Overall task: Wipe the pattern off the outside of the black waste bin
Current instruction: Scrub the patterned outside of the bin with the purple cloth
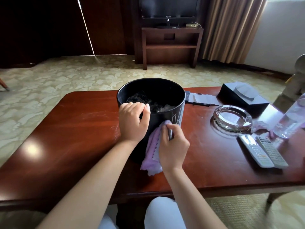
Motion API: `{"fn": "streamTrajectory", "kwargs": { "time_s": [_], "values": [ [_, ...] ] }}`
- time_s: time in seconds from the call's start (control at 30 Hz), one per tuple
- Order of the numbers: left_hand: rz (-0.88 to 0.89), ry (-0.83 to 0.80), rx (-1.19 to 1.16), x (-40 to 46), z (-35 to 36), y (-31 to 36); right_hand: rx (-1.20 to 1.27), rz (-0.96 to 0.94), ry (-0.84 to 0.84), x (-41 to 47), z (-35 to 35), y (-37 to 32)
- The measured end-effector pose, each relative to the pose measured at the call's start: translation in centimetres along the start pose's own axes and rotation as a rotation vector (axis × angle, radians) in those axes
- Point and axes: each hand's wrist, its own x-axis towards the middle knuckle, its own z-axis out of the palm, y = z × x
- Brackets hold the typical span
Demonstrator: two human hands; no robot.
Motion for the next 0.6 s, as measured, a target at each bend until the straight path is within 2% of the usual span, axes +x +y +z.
{"fn": "streamTrajectory", "kwargs": {
  "time_s": [0.17,0.23,0.43,0.6],
  "values": [
    [0.025,0.000,0.003,-0.1,0.1,-0.2,0.085,-0.019,0.045,1.8,0.0,-0.7],
    [0.039,0.006,0.019,-0.1,0.1,-0.2,0.088,0.037,0.048,0.8,0.2,0.6],
    [0.060,0.010,0.054,-0.2,0.1,-0.1,0.156,0.490,0.017,-3.3,1.0,5.6],
    [0.068,0.018,0.072,-0.2,0.1,-0.2,0.127,0.707,-0.012,-4.1,1.3,7.7]
  ]
}}
